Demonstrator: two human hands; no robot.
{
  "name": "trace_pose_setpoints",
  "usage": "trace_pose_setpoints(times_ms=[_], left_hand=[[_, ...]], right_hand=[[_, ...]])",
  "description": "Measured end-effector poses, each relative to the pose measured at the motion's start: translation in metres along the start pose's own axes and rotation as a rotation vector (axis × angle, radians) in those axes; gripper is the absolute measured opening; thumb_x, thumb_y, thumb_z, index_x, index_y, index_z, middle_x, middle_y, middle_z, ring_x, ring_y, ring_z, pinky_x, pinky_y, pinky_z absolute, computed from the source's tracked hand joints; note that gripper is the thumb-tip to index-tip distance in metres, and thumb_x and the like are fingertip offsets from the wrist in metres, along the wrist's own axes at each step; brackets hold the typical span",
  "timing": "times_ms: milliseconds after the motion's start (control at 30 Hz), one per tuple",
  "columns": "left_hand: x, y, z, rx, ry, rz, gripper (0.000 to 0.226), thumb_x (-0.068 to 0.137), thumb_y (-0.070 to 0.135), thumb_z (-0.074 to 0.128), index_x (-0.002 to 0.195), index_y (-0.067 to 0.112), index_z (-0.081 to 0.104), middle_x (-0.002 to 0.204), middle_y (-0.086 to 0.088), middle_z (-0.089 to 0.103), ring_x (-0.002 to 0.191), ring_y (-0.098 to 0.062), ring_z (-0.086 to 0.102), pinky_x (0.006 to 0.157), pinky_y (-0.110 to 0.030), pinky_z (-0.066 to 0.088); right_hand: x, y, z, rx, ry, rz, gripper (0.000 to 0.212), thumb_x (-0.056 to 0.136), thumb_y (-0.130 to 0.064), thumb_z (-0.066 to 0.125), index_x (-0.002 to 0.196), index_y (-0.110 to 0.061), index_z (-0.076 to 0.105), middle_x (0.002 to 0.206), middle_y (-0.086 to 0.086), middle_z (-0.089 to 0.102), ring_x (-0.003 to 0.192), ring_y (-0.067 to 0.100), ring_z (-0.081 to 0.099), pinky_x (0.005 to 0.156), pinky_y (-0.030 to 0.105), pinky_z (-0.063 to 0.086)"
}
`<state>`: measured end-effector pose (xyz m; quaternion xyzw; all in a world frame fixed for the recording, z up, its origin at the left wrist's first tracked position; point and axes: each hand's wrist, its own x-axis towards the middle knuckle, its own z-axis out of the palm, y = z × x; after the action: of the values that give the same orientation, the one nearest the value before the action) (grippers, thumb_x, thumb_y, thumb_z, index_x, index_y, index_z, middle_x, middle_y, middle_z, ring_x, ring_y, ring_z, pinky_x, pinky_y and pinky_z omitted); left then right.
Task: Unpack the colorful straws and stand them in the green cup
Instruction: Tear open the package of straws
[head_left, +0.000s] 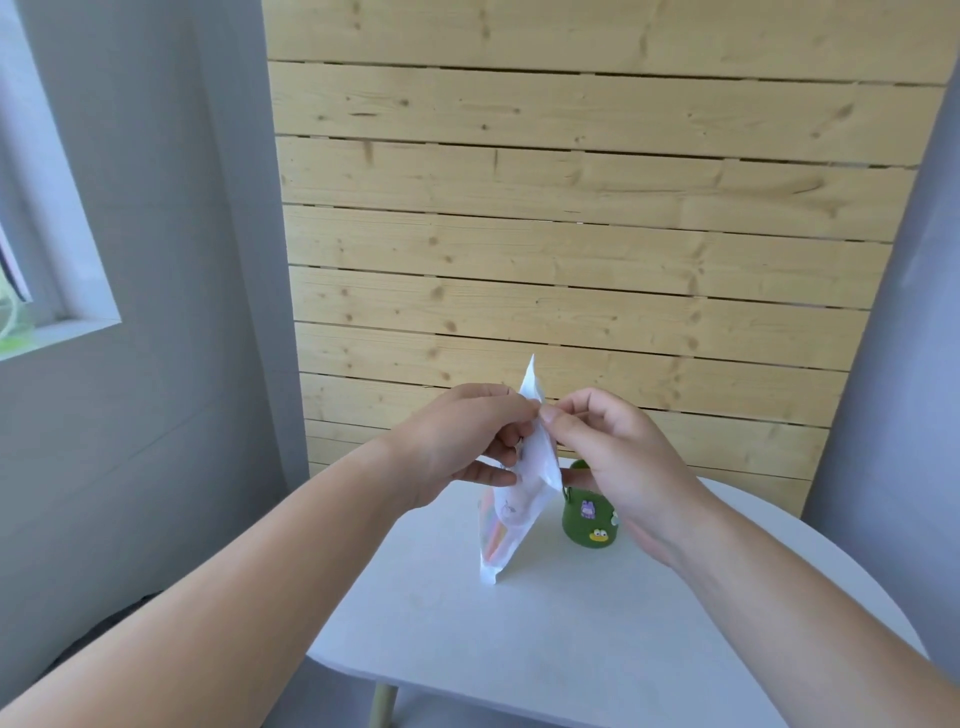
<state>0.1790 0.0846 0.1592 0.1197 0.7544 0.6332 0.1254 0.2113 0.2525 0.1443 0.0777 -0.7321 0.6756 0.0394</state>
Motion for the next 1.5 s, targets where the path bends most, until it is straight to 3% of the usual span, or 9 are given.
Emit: trace_pose_setpoints(times_ms=[233, 400, 600, 733, 900, 1000, 1133, 1267, 1500], left_hand=[[-0.003, -0.003, -0.002, 0.02, -0.028, 0.022, 0.015, 0.101, 0.019, 0.062, 0.092, 0.01, 0.069, 0.075, -0.001, 0.053, 0.063, -0.013, 0.05, 0.069, -0.027, 0.055], [-0.005, -0.003, -0.005, 0.045, -0.044, 0.054, 0.022, 0.1, 0.014, 0.061, 0.082, 0.016, 0.072, 0.08, -0.005, 0.054, 0.061, -0.011, 0.05, 0.07, -0.028, 0.054], [-0.005, -0.004, -0.009, 0.025, -0.069, 0.077, 0.028, 0.104, 0.017, 0.059, 0.078, 0.018, 0.068, 0.081, -0.004, 0.053, 0.063, -0.01, 0.05, 0.07, -0.025, 0.051], [-0.005, -0.004, -0.007, 0.039, -0.041, 0.09, 0.029, 0.103, 0.016, 0.059, 0.076, 0.018, 0.066, 0.086, -0.009, 0.054, 0.062, -0.011, 0.05, 0.07, -0.025, 0.049], [-0.004, -0.001, -0.006, 0.068, -0.037, 0.09, 0.031, 0.103, 0.015, 0.059, 0.073, 0.018, 0.066, 0.081, -0.005, 0.056, 0.061, -0.009, 0.051, 0.069, -0.023, 0.049], [-0.005, 0.0, -0.007, 0.085, -0.064, 0.09, 0.028, 0.102, 0.015, 0.059, 0.075, 0.017, 0.064, 0.078, -0.002, 0.056, 0.06, -0.008, 0.051, 0.068, -0.021, 0.049], [-0.005, -0.001, -0.007, 0.078, -0.087, 0.093, 0.026, 0.1, 0.016, 0.061, 0.075, 0.016, 0.063, 0.085, -0.01, 0.055, 0.066, -0.013, 0.05, 0.074, -0.026, 0.049], [-0.004, -0.004, -0.005, 0.047, -0.071, 0.095, 0.029, 0.1, 0.015, 0.06, 0.072, 0.017, 0.059, 0.08, -0.005, 0.057, 0.068, -0.013, 0.051, 0.072, -0.023, 0.052], [-0.003, -0.004, -0.001, 0.062, 0.009, 0.089, 0.035, 0.099, 0.01, 0.058, 0.065, 0.018, 0.053, 0.078, -0.006, 0.058, 0.068, -0.012, 0.05, 0.071, -0.023, 0.05]], right_hand=[[0.004, -0.004, -0.001, 0.039, 0.001, 0.071, 0.008, 0.094, -0.017, 0.067, 0.09, -0.011, 0.067, 0.085, 0.003, 0.075, 0.076, 0.015, 0.07, 0.065, 0.029, 0.052], [0.004, -0.004, 0.0, 0.027, -0.013, 0.054, 0.015, 0.088, -0.021, 0.073, 0.093, -0.009, 0.066, 0.088, 0.005, 0.072, 0.081, 0.016, 0.067, 0.073, 0.032, 0.05], [0.006, -0.003, 0.0, 0.018, -0.02, 0.049, 0.022, 0.091, -0.015, 0.07, 0.098, 0.004, 0.064, 0.087, 0.006, 0.074, 0.079, 0.015, 0.069, 0.068, 0.028, 0.052], [0.006, -0.005, 0.001, -0.02, -0.016, 0.049, 0.01, 0.092, -0.013, 0.067, 0.09, -0.003, 0.067, 0.081, 0.003, 0.074, 0.073, 0.012, 0.07, 0.06, 0.022, 0.052], [0.008, -0.008, 0.0, -0.341, -0.04, -0.008, 0.025, 0.093, -0.031, 0.061, 0.085, -0.007, 0.064, 0.073, 0.0, 0.068, 0.066, 0.013, 0.066, 0.067, 0.047, 0.045], [0.007, -0.012, -0.002, -0.446, -0.109, -0.086, 0.027, 0.099, -0.026, 0.054, 0.08, -0.008, 0.06, 0.067, -0.001, 0.056, 0.065, 0.015, 0.051, 0.068, 0.035, 0.044], [0.005, -0.012, -0.001, -0.396, -0.124, -0.136, 0.027, 0.101, -0.01, 0.05, 0.075, -0.006, 0.057, 0.049, -0.015, 0.048, 0.054, 0.007, 0.045, 0.052, 0.008, 0.037], [0.004, -0.005, 0.003, -0.266, -0.1, -0.142, 0.025, 0.101, 0.0, 0.046, 0.079, 0.004, 0.055, 0.043, -0.015, 0.051, 0.042, -0.004, 0.044, 0.047, 0.005, 0.034], [0.006, 0.002, 0.009, -0.23, -0.044, -0.161, 0.026, 0.1, -0.003, 0.049, 0.075, -0.001, 0.054, 0.042, -0.016, 0.05, 0.04, -0.003, 0.041, 0.045, 0.006, 0.033]])
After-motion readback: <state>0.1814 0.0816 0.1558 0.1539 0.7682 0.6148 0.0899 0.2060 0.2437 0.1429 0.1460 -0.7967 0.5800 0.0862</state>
